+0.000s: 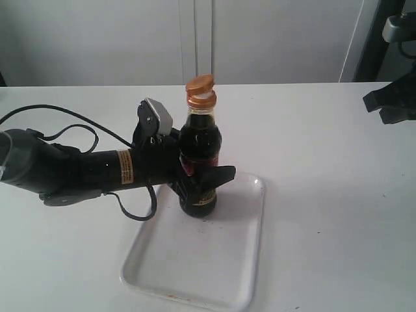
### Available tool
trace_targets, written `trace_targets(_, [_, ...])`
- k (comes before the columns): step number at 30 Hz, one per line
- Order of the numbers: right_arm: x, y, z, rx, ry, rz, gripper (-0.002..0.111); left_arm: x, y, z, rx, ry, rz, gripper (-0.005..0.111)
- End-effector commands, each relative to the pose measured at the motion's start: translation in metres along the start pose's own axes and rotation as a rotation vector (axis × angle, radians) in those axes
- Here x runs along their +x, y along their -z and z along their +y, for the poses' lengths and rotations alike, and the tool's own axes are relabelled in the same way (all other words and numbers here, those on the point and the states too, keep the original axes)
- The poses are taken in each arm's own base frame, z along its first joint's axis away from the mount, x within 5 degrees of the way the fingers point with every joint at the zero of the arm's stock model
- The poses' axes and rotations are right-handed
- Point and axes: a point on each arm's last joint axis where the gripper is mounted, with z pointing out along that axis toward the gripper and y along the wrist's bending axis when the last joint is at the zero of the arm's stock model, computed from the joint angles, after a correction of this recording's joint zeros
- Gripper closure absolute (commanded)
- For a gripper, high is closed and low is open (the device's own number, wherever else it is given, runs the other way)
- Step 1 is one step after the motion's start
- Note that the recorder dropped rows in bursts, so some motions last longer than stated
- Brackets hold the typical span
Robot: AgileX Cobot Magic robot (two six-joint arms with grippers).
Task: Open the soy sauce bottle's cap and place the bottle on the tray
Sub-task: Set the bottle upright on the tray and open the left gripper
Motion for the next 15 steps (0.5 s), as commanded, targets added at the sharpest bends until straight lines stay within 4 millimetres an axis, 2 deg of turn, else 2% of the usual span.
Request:
trace_targets(1, [-0.002, 0.001, -0.001, -0.001, 0.007, -0.007, 0.108, -0.014, 0.002, -0.003, 0.015, -0.024, -0.035, 0.018])
trace_targets(9, [-0.002, 0.001, -0.001, -0.002, 0.007, -0.006, 0.108, -0.045, 0.01, -0.006, -0.012, -0.059, -0.11, 0.018])
trace_targets(15, [-0.002, 0.001, -0.001, -0.002, 0.007, -0.006, 0.108, -0.057, 0.014, -0.009, -0.013, -0.088, -0.136, 0.018])
